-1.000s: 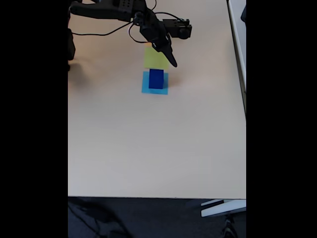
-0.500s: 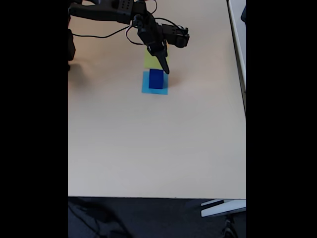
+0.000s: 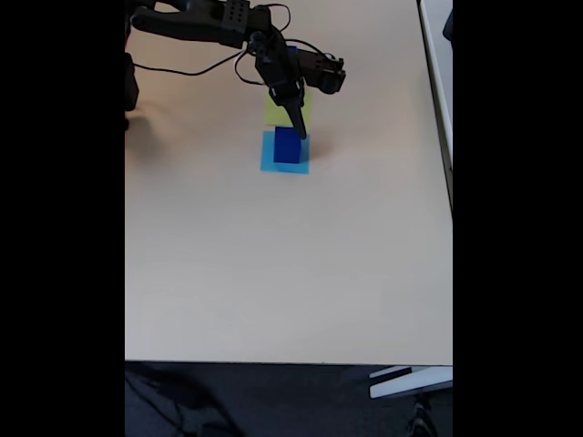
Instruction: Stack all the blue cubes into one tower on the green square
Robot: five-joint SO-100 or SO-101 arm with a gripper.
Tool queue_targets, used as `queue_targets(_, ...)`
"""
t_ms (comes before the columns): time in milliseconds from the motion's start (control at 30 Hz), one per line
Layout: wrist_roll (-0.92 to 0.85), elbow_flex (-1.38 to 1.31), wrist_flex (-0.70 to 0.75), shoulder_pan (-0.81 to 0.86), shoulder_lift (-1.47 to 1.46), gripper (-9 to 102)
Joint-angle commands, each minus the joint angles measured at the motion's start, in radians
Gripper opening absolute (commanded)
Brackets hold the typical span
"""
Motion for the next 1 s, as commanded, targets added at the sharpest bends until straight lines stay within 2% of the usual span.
queue_targets(0,-0.028,-0.002,-0.008,0.029,0.012,41)
queue_targets(567,-0.077,0.02,-0.006,0.067,-0.049,40)
queue_targets(967,-0.107,0.048,-0.023,0.087,-0.052,34)
